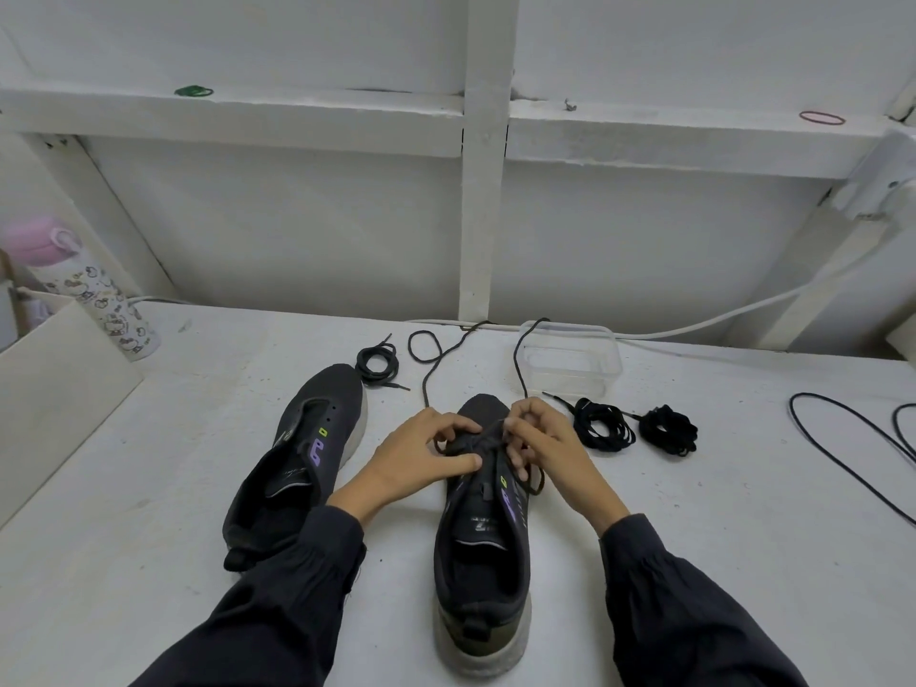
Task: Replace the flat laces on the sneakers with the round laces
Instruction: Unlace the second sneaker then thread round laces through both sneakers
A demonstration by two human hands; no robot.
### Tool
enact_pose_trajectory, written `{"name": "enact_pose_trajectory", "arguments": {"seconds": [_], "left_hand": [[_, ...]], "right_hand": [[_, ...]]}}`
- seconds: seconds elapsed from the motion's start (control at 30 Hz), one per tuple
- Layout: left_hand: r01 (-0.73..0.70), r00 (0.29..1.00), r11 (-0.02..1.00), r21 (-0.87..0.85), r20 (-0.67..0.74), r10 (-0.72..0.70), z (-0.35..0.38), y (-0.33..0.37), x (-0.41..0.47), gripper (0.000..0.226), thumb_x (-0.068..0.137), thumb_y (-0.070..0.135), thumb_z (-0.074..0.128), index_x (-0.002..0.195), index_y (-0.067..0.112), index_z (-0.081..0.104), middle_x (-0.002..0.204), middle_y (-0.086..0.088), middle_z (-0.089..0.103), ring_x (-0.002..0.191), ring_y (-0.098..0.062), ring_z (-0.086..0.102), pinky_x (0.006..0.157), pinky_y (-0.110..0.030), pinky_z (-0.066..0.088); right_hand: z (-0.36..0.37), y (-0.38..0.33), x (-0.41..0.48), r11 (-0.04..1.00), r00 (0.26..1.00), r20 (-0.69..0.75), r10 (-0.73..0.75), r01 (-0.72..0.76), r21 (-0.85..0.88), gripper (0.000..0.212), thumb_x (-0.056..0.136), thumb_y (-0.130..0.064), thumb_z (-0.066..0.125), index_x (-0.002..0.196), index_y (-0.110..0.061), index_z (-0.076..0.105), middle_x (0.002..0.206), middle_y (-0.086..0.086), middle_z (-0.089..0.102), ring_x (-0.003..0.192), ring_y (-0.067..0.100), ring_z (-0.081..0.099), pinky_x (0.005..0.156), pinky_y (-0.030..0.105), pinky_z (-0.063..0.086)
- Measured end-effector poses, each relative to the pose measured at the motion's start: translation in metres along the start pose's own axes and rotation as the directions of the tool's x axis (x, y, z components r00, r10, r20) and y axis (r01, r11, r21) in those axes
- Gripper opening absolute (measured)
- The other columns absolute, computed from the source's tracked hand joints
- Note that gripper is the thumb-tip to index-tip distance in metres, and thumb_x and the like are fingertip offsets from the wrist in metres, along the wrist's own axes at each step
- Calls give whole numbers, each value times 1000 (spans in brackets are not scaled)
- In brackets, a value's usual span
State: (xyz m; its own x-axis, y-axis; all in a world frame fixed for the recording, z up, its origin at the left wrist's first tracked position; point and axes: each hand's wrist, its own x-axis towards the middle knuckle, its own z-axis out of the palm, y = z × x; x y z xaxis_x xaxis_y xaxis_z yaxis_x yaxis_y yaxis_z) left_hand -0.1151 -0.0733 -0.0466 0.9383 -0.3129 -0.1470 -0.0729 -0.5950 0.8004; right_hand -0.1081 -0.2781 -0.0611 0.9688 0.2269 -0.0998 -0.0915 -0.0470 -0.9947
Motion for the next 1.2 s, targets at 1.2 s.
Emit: {"name": "enact_pose_trajectory", "arguments": {"seconds": [1.2], "left_hand": [[-193,958,910,-367,-272,93,45,12,16,16,78,14,80,88,18,69,82,6,73,82,-7,68,79,-24,53]], "right_hand": [[12,-45,6,884,979,-71,-189,139,-446,17,72,1,77,68,-15,72,70,-5,63,59,-1,57,58,16,42]]}}
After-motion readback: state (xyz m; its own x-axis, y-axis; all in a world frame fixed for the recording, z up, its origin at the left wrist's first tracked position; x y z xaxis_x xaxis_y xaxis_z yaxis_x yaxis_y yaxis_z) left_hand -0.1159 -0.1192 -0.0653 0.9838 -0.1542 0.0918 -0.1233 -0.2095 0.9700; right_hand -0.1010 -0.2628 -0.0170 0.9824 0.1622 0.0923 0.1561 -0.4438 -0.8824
